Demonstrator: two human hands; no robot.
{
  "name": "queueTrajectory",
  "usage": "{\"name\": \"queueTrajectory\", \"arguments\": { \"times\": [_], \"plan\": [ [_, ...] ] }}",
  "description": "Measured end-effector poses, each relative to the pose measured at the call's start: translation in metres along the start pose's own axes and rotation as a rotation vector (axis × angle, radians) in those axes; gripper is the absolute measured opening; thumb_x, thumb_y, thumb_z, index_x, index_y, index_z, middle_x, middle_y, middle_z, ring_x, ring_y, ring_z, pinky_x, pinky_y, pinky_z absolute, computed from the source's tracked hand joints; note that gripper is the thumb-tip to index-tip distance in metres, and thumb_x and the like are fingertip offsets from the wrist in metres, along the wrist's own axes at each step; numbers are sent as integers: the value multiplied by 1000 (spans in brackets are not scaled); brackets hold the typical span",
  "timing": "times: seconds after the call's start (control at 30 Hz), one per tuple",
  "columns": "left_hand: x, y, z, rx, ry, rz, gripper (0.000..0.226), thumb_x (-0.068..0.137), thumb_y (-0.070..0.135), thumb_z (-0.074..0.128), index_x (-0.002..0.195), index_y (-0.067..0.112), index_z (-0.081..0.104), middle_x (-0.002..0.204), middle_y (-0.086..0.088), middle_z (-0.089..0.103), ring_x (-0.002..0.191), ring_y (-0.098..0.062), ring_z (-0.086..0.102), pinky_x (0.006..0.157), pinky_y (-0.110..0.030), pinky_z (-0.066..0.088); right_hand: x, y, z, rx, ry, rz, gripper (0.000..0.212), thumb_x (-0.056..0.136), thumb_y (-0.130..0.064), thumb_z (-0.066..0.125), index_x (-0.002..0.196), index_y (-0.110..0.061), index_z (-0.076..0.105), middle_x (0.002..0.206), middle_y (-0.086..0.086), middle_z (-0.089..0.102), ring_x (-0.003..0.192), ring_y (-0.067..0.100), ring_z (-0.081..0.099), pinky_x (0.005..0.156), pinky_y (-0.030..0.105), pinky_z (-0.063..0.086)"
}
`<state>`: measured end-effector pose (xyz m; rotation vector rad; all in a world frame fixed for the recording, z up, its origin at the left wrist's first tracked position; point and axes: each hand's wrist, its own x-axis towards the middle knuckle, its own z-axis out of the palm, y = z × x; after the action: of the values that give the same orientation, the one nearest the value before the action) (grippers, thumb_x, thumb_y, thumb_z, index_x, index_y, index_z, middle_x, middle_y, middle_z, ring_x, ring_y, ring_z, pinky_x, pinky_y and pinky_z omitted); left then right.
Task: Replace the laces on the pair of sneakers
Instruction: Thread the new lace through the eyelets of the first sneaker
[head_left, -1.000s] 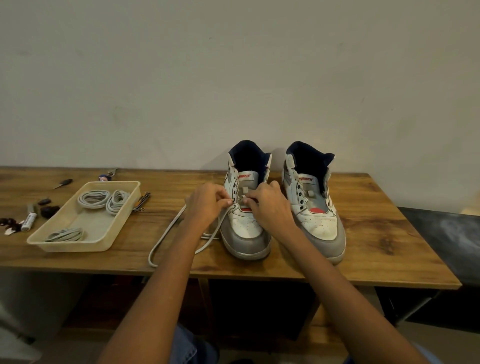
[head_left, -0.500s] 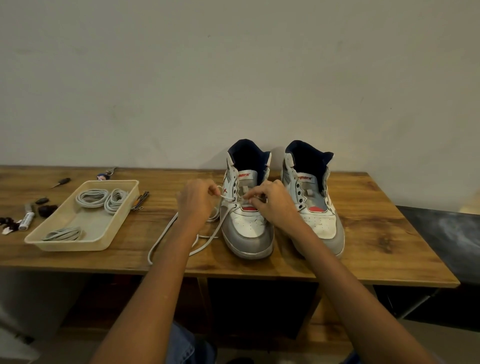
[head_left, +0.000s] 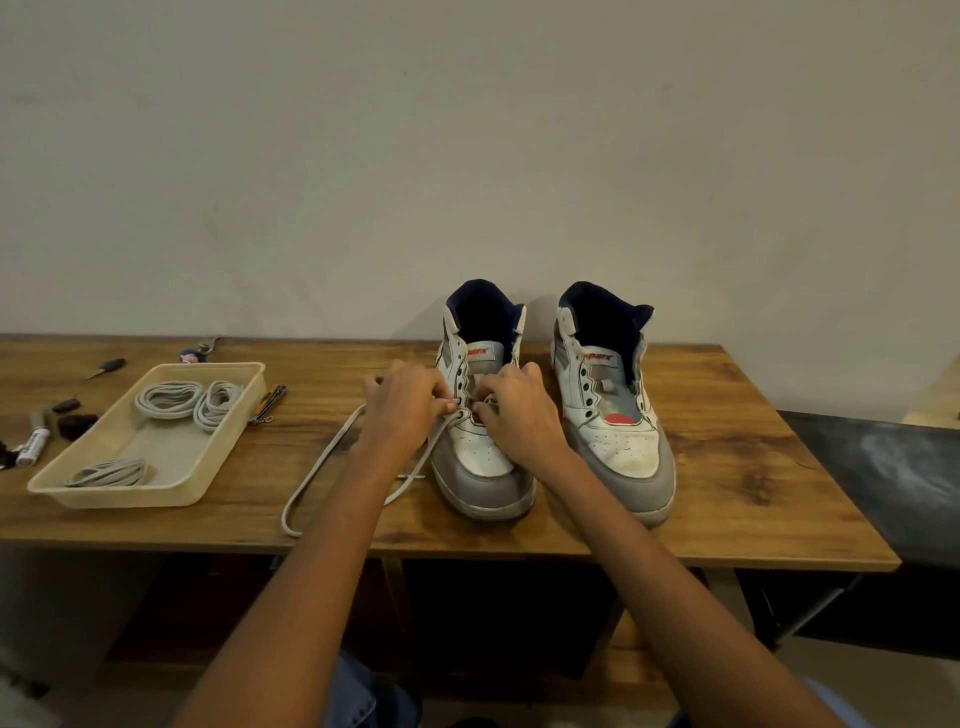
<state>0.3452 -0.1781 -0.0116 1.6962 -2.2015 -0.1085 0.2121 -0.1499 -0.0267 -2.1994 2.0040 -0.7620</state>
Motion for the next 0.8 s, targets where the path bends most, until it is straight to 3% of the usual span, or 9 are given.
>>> {"name": "queueTrajectory", "arguments": {
  "times": [0.13, 0.23, 0.3, 0.4, 0.57, 0.7, 0.8],
  "plan": [
    [-3, -1, -2, 23, 15, 70, 12, 86, 36, 62, 89, 25, 66, 104, 8, 63, 114, -15, 44, 97, -38, 25, -1, 2, 2, 45, 20, -3, 19, 94, -21, 55, 108, -16, 65, 107, 5, 55, 106, 20, 39, 74, 23, 32],
    [-6, -7, -8, -2, 267, 237, 7, 81, 26, 69, 84, 20, 69, 95, 6, 67, 105, -17, 53, 102, -39, 23, -4, 7, 3, 116, 111, -17, 14, 92, -19, 57, 102, -14, 66, 97, -2, 51, 98, 14, 38, 70, 18, 28],
    [-6, -18, -13, -42, 411, 246, 3, 79, 19, 71, 81, 18, 69, 89, 4, 69, 97, -20, 57, 99, -40, 26, -5, 11, 1, 133, 147, -22, 13, 92, -17, 58, 100, -13, 67, 91, -6, 46, 95, 12, 37, 66, 17, 25],
    [-6, -31, -15, -74, 342, 136, 9, 80, 22, 69, 88, 19, 69, 99, 4, 68, 105, -19, 53, 98, -36, 23, -3, 16, -1, 108, 112, -30, 15, 92, -17, 58, 103, -14, 67, 91, -5, 47, 100, 16, 40, 67, 17, 25],
    [-8, -14, -10, -71, 157, 213, 34, 81, 29, 67, 114, 27, 63, 124, 8, 58, 121, -15, 42, 102, -33, 23, -1, 12, 0, 56, 58, -51, 24, 93, -21, 57, 114, -15, 67, 102, 6, 57, 103, 21, 40, 80, 24, 35],
    [-1, -2, 1, 6, 54, 195, 19, 81, 32, 67, 99, 26, 69, 122, 10, 58, 120, -13, 38, 102, -33, 22, -1, 9, 2, 48, 72, -44, 20, 92, -19, 57, 108, -14, 68, 101, 7, 57, 103, 22, 42, 78, 26, 36],
    [-1, -7, 4, -59, 193, 154, 9, 80, 28, 68, 85, 21, 70, 106, 9, 64, 111, -13, 45, 98, -30, 22, 0, 9, 0, 51, 53, -37, 16, 91, -17, 57, 105, -15, 66, 101, 4, 55, 104, 20, 41, 74, 25, 36]
  ]
}}
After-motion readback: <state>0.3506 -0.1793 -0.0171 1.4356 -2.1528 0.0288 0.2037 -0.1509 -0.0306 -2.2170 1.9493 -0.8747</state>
